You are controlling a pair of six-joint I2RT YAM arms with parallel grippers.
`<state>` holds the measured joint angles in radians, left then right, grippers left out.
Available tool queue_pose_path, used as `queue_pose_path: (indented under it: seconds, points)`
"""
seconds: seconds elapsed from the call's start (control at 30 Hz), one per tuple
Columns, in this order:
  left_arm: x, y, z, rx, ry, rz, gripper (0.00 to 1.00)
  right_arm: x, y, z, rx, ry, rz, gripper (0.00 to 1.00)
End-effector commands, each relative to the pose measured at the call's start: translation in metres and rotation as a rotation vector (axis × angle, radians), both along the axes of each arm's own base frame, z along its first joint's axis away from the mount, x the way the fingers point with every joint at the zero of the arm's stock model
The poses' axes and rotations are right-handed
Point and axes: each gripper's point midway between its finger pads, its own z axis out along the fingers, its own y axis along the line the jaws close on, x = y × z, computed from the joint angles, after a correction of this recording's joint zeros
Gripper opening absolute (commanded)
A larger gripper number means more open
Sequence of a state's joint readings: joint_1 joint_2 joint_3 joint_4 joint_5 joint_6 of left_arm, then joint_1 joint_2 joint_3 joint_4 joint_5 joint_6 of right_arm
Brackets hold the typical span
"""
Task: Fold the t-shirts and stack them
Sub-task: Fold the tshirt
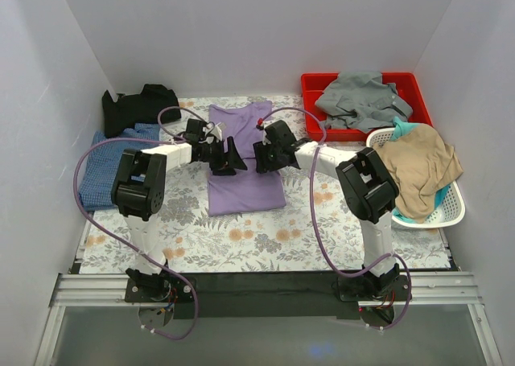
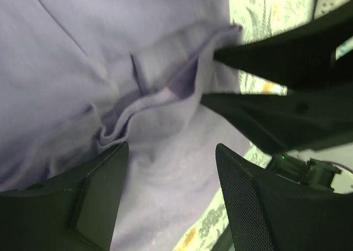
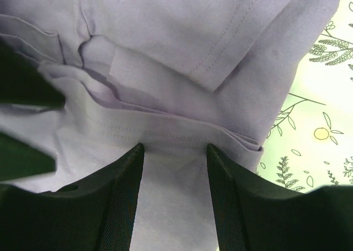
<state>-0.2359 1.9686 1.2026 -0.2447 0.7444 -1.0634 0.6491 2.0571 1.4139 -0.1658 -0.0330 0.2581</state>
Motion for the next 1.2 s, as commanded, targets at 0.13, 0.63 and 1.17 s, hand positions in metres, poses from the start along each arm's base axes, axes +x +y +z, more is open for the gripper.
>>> queue_pose_path:
  seconds: [0.13, 0.63, 1.17]
  points:
    - [0.048, 0.006, 0.001, 0.093, -0.087, 0.078, 0.63, -0.020, -0.016, -0.018, -0.036, 0.068, -0.009, 0.56]
    - [0.053, 0.037, 0.155, 0.122, -0.521, 0.233, 0.70, -0.008, -0.003, 0.087, 0.102, -0.186, 0.109, 0.59]
    - [-0.055, 0.084, 0.058, 0.170, -0.067, 0.444, 0.98, -0.096, -0.084, 0.056, 0.220, 0.086, 0.064, 0.67]
